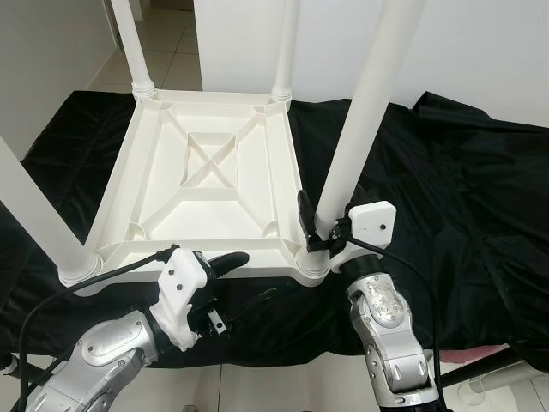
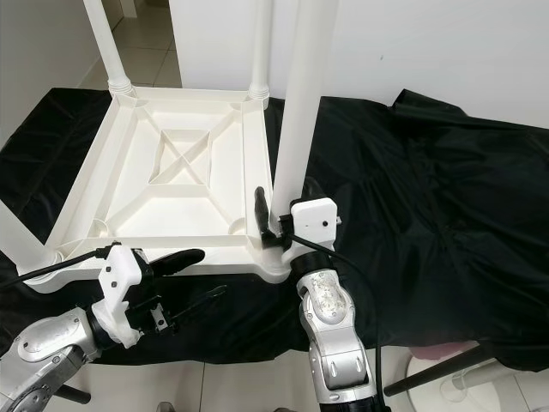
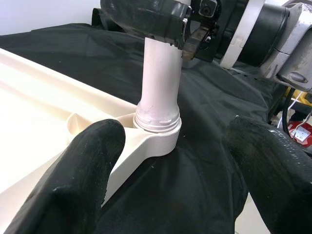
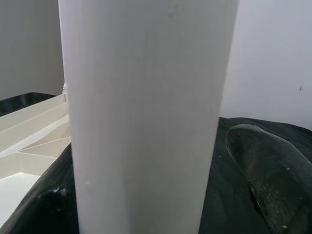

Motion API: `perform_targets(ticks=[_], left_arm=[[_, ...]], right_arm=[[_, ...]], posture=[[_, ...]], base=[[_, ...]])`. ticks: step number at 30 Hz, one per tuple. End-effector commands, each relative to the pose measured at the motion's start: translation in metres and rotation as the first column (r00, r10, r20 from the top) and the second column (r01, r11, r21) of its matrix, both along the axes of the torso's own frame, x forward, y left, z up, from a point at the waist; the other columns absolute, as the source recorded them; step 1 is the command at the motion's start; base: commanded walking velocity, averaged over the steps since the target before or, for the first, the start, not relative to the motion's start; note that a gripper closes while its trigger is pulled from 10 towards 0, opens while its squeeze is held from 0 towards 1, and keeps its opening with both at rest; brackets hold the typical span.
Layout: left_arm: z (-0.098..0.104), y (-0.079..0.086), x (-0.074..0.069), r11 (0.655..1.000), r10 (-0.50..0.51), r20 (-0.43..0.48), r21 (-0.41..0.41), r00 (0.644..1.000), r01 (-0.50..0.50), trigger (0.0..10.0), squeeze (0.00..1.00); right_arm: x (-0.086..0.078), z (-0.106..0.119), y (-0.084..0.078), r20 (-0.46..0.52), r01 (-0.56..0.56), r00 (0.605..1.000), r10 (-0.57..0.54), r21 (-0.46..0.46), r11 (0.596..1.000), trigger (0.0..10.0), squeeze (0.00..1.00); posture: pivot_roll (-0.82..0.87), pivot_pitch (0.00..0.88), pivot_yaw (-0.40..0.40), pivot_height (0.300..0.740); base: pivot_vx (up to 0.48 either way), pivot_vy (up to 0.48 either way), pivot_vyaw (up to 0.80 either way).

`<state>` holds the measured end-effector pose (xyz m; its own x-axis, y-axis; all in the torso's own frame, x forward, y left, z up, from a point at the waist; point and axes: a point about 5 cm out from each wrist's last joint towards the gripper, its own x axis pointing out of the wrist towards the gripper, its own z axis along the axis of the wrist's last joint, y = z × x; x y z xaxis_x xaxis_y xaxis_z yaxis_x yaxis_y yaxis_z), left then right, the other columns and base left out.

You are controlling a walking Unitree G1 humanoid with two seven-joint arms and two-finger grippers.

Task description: Building children table

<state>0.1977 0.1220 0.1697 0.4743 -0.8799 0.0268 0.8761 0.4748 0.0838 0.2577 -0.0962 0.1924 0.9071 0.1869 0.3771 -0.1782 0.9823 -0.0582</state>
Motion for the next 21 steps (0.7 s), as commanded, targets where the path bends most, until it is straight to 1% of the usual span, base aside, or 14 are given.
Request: perform_targets(ticks=[1, 5, 13, 14, 16, 18, 19, 20, 21], left_arm=[[0.001, -0.003, -0.005, 0.996, -0.089, -0.007, -0.004, 0.996, 0.089, 10.0, 0.00], [0.004, -0.003, 0.001, 0.999, -0.044, 0.018, -0.024, 0.999, 0.045, 10.0, 0.00], [0.005, -0.004, -0.001, 0.998, -0.053, 0.018, -0.031, 0.998, 0.053, 10.0, 0.00], [0.005, -0.004, -0.002, 0.998, -0.056, 0.015, -0.032, 0.998, 0.057, 10.0, 0.00], [0.005, -0.005, -0.003, 0.998, -0.062, 0.010, -0.033, 0.998, 0.062, 10.0, 0.00], [0.005, -0.005, -0.003, 0.997, -0.064, 0.009, -0.033, 0.998, 0.064, 10.0, 0.00], [0.005, -0.005, -0.003, 0.997, -0.063, 0.009, -0.033, 0.998, 0.064, 10.0, 0.00], [0.004, -0.005, -0.003, 0.997, -0.063, 0.010, -0.032, 0.998, 0.064, 10.0, 0.00], [0.004, -0.005, -0.002, 0.997, -0.064, 0.010, -0.032, 0.998, 0.064, 10.0, 0.00]], right_arm=[[-0.002, 0.001, -0.001, -0.001, -0.002, 1.000, 0.002, -0.003, 1.000, 10.0, 0.00], [-0.004, -0.004, -0.005, -0.010, -0.008, 1.000, 0.008, -0.029, 1.000, 10.0, 0.00], [0.000, 0.003, -0.002, 0.006, -0.015, 1.000, 0.015, -0.022, 1.000, 10.0, 0.00], [0.000, 0.003, -0.001, 0.005, -0.018, 1.000, 0.018, -0.021, 1.000, 4.0, 0.00], [0.002, 0.003, -0.001, 0.001, -0.017, 1.000, 0.017, -0.022, 1.000, 3.9, 0.00], [0.003, 0.003, -0.001, 0.000, -0.015, 1.000, 0.015, -0.022, 1.000, 3.9, 0.00], [0.004, 0.003, 0.000, 0.002, -0.012, 1.000, 0.012, -0.025, 1.000, 9.6, 0.00], [0.005, 0.004, 0.000, 0.003, -0.013, 1.000, 0.013, -0.026, 1.000, 10.0, 0.00], [0.006, 0.005, 0.001, 0.006, -0.015, 1.000, 0.015, -0.028, 0.999, 10.0, 0.00]], posture=[[0.00, 0.108, -0.051, 0.740], [-0.01, 0.111, -0.052, 0.740], [0.00, 0.111, -0.056, 0.740], [0.00, 0.111, -0.056, 0.740], [0.00, 0.110, -0.058, 0.740], [0.00, 0.110, -0.058, 0.740], [0.00, 0.108, -0.057, 0.740], [0.00, 0.108, -0.057, 0.740], [0.00, 0.108, -0.056, 0.740]], base=[[0.000, 0.000, 0.00], [0.000, 0.000, 0.00], [0.000, 0.000, 0.00], [0.000, 0.000, 0.00], [0.000, 0.000, 0.00], [0.000, 0.000, 0.00], [0.000, 0.000, 0.00], [0.000, 0.000, 0.00], [0.000, 0.000, 0.00]])
